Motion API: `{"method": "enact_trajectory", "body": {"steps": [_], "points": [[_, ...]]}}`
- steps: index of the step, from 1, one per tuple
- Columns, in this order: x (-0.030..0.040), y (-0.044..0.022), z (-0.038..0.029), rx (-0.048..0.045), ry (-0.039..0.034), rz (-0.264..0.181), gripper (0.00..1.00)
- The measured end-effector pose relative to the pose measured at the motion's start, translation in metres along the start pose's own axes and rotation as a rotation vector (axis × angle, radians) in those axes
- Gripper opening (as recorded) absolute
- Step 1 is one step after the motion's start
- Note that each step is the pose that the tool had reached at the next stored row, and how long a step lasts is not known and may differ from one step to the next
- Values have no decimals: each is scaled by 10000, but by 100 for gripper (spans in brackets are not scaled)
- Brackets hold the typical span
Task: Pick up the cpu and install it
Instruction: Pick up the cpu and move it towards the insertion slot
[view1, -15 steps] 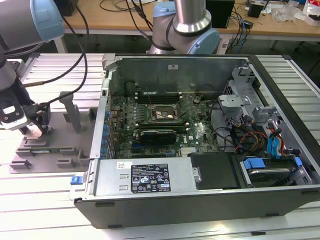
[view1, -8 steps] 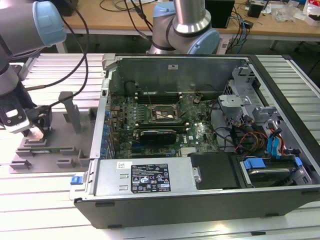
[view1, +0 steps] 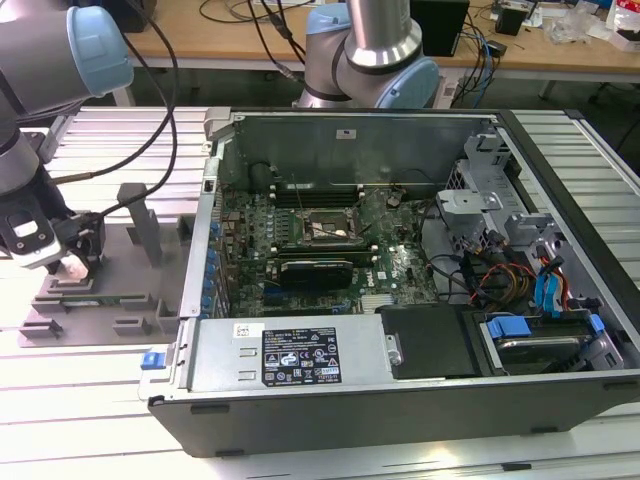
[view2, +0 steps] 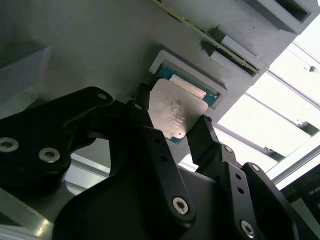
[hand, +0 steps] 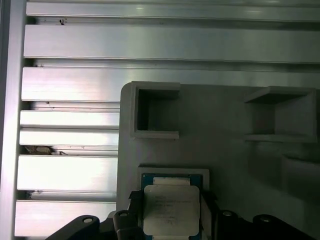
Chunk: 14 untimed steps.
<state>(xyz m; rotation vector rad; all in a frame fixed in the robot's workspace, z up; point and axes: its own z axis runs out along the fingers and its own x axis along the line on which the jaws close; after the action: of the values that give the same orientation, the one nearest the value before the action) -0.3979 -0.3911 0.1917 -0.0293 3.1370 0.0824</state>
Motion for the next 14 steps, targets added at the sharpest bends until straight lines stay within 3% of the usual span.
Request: {"method": "enact_trajectory", "body": {"steps": [6, 7, 14], "points": [[0, 0, 2, 0, 0, 0, 55], [0, 0, 2, 0, 0, 0, 62], [-2, -1, 24, 2, 2, 0, 62]]}}
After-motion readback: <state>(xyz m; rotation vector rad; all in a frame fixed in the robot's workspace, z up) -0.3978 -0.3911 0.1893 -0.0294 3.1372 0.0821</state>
